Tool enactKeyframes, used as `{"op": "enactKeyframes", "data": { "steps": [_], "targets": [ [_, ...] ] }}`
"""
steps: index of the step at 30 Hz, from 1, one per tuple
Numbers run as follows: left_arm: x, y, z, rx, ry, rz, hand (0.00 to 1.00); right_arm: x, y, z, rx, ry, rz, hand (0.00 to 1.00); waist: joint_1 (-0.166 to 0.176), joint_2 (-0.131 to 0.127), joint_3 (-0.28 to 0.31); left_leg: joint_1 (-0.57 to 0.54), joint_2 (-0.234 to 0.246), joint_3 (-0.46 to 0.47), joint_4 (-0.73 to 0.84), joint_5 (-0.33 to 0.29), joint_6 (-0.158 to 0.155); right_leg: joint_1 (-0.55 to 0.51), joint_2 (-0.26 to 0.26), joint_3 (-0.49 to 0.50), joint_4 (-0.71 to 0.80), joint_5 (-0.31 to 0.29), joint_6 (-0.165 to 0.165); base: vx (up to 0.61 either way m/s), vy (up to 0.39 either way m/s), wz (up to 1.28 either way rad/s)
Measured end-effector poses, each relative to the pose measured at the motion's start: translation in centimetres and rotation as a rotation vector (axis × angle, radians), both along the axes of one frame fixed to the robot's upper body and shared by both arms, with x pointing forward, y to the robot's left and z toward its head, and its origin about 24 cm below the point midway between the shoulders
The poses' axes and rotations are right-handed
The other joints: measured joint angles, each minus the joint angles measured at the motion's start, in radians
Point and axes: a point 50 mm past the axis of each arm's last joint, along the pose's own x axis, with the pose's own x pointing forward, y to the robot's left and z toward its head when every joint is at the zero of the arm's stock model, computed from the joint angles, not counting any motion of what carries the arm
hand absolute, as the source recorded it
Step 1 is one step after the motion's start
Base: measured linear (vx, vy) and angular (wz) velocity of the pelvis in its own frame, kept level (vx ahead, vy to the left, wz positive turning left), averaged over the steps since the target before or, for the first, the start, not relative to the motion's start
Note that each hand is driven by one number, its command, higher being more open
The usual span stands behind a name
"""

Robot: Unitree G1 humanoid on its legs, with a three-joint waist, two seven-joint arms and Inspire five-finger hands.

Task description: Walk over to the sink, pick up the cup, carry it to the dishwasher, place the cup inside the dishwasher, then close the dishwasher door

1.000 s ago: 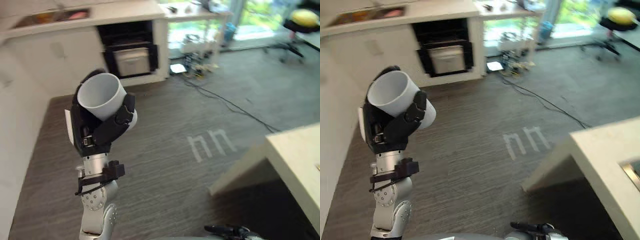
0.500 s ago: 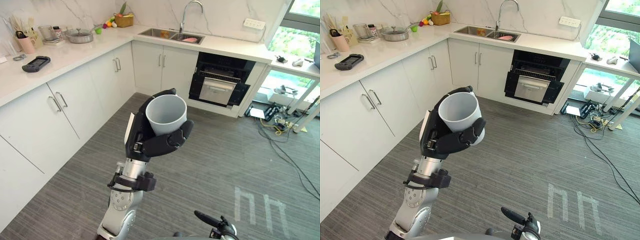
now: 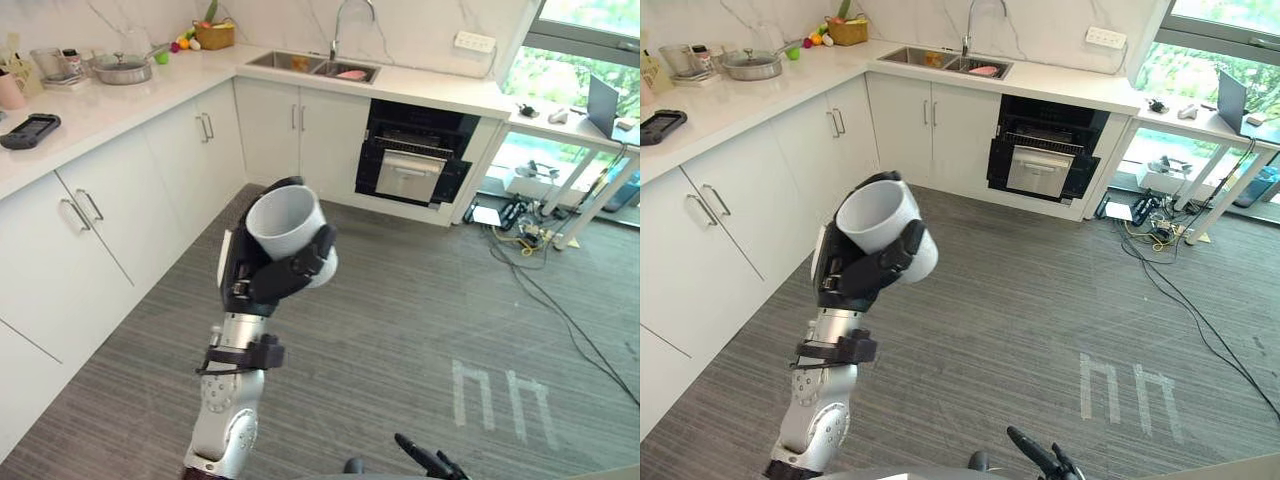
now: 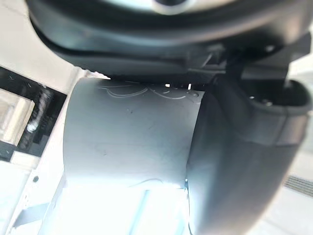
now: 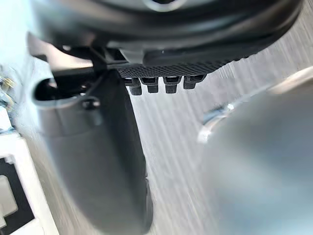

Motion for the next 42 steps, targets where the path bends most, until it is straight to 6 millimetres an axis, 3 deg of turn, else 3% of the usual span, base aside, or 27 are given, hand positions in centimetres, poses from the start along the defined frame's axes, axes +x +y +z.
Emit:
{"op": "enactKeyframes", "data": {
  "steps": [2,5,13,17,19,20,21,22,23,24,25,26,27,28,29,30,31,32,33,34,35,36,37,38,40,41,42],
  "targets": [
    [-0.5,1.7,-1.3,-0.033,0.076,0.062,0.0,-1.0,-0.3,-0.1,0.042,-0.012,-0.033,1.0,0.001,0.005,0.007,0.011,-0.014,-0.013,-0.04,0.024,0.007,0.004,-0.012,-0.011,0.002,0.001,0.01,0.02,0.056,0.27],
    [-1.0,2.8,-2.0,-0.031,0.115,0.098,0.0,-0.6,-0.6,0.0,0.043,-0.035,-0.02,1.0,0.005,0.014,0.029,0.041,-0.024,-0.035,-0.063,0.034,0.011,0.036,-0.023,-0.03,0.001,0.004,0.016,0.01,0.046,0.26],
    [-1.0,3.9,-1.8,-0.005,0.115,0.13,0.0,0.4,-0.6,0.1,0.025,-0.07,0.076,1.0,0.004,0.023,0.042,0.044,-0.035,-0.077,-0.091,0.043,0.017,0.051,-0.028,-0.071,0.001,-0.009,0.024,0.02,0.028,0.16],
    [-1.2,4.0,-1.7,-0.005,0.113,0.133,0.0,1.9,-1.2,0.3,-0.105,-0.083,0.256,1.0,0.006,0.027,0.065,0.043,-0.03,-0.092,-0.08,0.032,0.019,0.061,-0.025,-0.086,0.002,-0.032,0.028,0.03,0.012,0.11],
    [-1.6,3.8,-1.5,-0.022,0.107,0.137,0.0,2.6,-1.6,0.6,-0.162,-0.089,0.352,1.0,0.014,0.043,0.08,0.004,-0.01,-0.09,0.014,-0.042,0.027,0.061,-0.009,-0.076,0.011,-0.051,0.027,0.01,0.009,-0.13],
    [-2.1,3.7,-1.5,-0.044,0.107,0.15,0.0,3.2,-2.4,0.9,-0.202,-0.1,0.397,1.0,0.028,0.076,0.098,-0.003,0.028,-0.07,0.08,-0.093,0.022,0.042,0.012,-0.062,0.084,-0.085,0.03,0.05,0.004,-0.38],
    [-2.3,3.8,-1.6,-0.052,0.111,0.162,0.0,3.4,-2.7,1.1,-0.214,-0.105,0.413,1.0,0.034,0.093,0.105,-0.002,0.045,-0.059,0.118,-0.113,0.02,0.017,0.021,-0.054,0.165,-0.131,0.024,0.13,0.024,-0.36],
    [-2.7,4.2,-1.5,-0.051,0.107,0.186,0.0,4.3,-2.9,1.3,-0.234,-0.13,0.433,1.0,0.03,0.106,0.121,-0.062,0.071,-0.05,0.293,-0.152,0.006,-0.011,0.025,-0.037,0.258,-0.22,0.009,0.13,0.024,-0.11],
    [-2.7,4.2,-1.5,-0.034,0.108,0.191,0.0,4.8,-2.9,1.4,-0.244,-0.134,0.451,1.0,0.029,0.096,0.132,-0.195,0.09,-0.033,0.535,-0.12,0.048,-0.043,0.008,-0.042,0.329,-0.265,0.009,0.14,-0.006,0.03],
    [-2.7,4.2,-1.5,-0.034,0.108,0.19,0.0,5.0,-3.1,1.4,-0.252,-0.138,0.458,1.0,0.031,0.095,0.139,-0.244,0.099,-0.02,0.631,-0.08,0.088,-0.051,0.0,-0.043,0.354,-0.281,0.011,0.14,-0.051,0.05],
    [-2.7,4.1,-1.5,-0.04,0.111,0.194,0.0,5.3,-3.4,1.5,-0.266,-0.141,0.461,1.0,0.032,0.1,0.154,-0.295,0.12,0.006,0.748,0.0,0.117,-0.04,-0.014,-0.035,0.368,-0.298,0.004,0.23,-0.015,0.07],
    [-2.7,4.0,-1.5,-0.042,0.105,0.194,0.0,5.7,-3.6,1.7,-0.279,-0.152,0.455,1.0,0.03,0.096,0.184,-0.326,0.129,0.015,0.827,0.061,0.111,-0.009,-0.034,-0.036,0.362,-0.312,0.001,0.25,0.03,0.08],
    [-2.7,4.0,-1.5,-0.043,0.105,0.193,0.0,6.0,-3.7,1.7,-0.288,-0.16,0.455,1.0,0.031,0.093,0.194,-0.335,0.123,0.023,0.827,0.025,0.104,0.001,-0.046,-0.034,0.361,-0.319,0.002,0.21,0.051,0.12],
    [-2.6,3.8,-1.4,-0.04,0.1,0.184,0.0,6.3,-3.6,1.7,-0.29,-0.161,0.454,1.0,0.03,0.09,0.203,-0.348,0.104,0.049,0.781,-0.057,0.098,0.013,-0.065,-0.033,0.36,-0.331,0.006,0.2,0.021,0.14],
    [-2.5,3.5,-1.3,-0.036,0.094,0.167,0.0,6.3,-3.8,1.7,-0.293,-0.15,0.452,1.0,0.03,0.086,0.206,-0.376,0.059,0.065,0.669,-0.105,0.092,0.031,-0.093,-0.037,0.348,-0.342,0.017,0.26,0.036,0.19],
    [-2.5,3.2,-1.3,-0.036,0.088,0.15,0.0,6.2,-3.9,1.6,-0.29,-0.135,0.451,1.0,0.033,0.084,0.207,-0.4,0.004,0.056,0.509,-0.099,0.076,0.055,-0.117,-0.041,0.327,-0.351,0.031,0.28,0.053,0.16],
    [-2.5,3.1,-1.3,-0.036,0.085,0.145,0.0,6.0,-3.9,1.5,-0.288,-0.13,0.45,1.0,0.034,0.084,0.207,-0.41,-0.017,0.048,0.423,-0.077,0.065,0.069,-0.126,-0.044,0.319,-0.357,0.042,0.38,0.127,0.06],
    [-2.5,2.9,-1.2,-0.036,0.08,0.14,0.0,5.8,-3.9,1.4,-0.284,-0.118,0.448,1.0,0.035,0.086,0.208,-0.431,-0.045,0.012,0.265,-0.006,0.051,0.103,-0.136,-0.045,0.31,-0.377,0.065,0.43,0.194,-0.12],
    [-2.5,2.9,-1.2,-0.036,0.079,0.139,0.0,5.3,-3.9,1.3,-0.278,-0.101,0.445,1.0,0.042,0.085,0.21,-0.459,-0.053,-0.037,0.193,0.111,0.046,0.141,-0.144,-0.036,0.316,-0.417,0.095,0.55,0.292,-0.26],
    [-2.5,2.8,-1.3,-0.034,0.081,0.139,0.0,5.0,-3.9,1.2,-0.277,-0.093,0.443,1.0,0.05,0.084,0.209,-0.462,-0.054,-0.045,0.205,0.154,0.045,0.157,-0.15,-0.025,0.321,-0.434,0.11,0.45,0.277,-0.45],
    [-2.6,2.8,-1.3,-0.03,0.08,0.138,0.0,4.8,-3.9,1.1,-0.281,-0.082,0.44,1.0,0.059,0.079,0.206,-0.47,-0.061,-0.041,0.267,0.185,0.08,0.17,-0.168,-0.007,0.335,-0.463,0.132,0.5,0.325,-0.41],
    [-2.5,2.9,-1.2,-0.023,0.071,0.133,0.0,4.6,-3.7,1.0,-0.282,-0.066,0.437,1.0,0.058,0.065,0.192,-0.501,-0.077,-0.014,0.376,0.086,0.109,0.171,-0.21,0.001,0.358,-0.495,0.16,0.44,0.268,-0.38],
    [-2.4,2.9,-1.3,-0.023,0.071,0.129,0.0,4.4,-3.6,0.9,-0.28,-0.057,0.427,1.0,0.058,0.057,0.188,-0.511,-0.082,0.0,0.419,0.042,0.118,0.168,-0.222,0.015,0.381,-0.496,0.172,0.56,0.325,-0.24],
    [-2.3,2.8,-1.8,-0.032,0.094,0.114,0.0,4.1,-3.5,0.8,-0.269,-0.048,0.388,1.0,0.051,0.052,0.185,-0.505,-0.098,0.015,0.476,-0.014,0.149,0.165,-0.254,0.037,0.442,-0.494,0.175,0.58,0.322,-0.11],
    [-2.0,2.6,-2.4,-0.042,0.134,0.076,0.0,3.7,-2.8,0.6,-0.242,-0.045,0.34,1.0,0.041,0.016,0.167,-0.449,-0.149,0.042,0.491,-0.069,0.175,0.138,-0.323,0.05,0.6,-0.469,0.169,0.63,0.327,0.01],
    [-1.7,2.2,-2.3,-0.036,0.127,0.039,0.0,3.8,-2.7,0.6,-0.241,-0.051,0.306,1.0,0.035,-0.002,0.172,-0.377,-0.187,0.046,0.454,-0.1,0.183,0.089,-0.37,0.053,0.769,-0.396,0.128,0.64,0.281,0.11],
    [-1.5,1.6,-2.0,-0.024,0.114,-0.004,0.0,4.0,-2.6,0.7,-0.24,-0.067,0.252,1.0,0.028,-0.013,0.171,-0.3,-0.225,0.035,0.395,-0.119,0.194,0.028,-0.417,0.06,0.945,-0.26,0.033,0.51,0.226,0.18]
  ]
}}
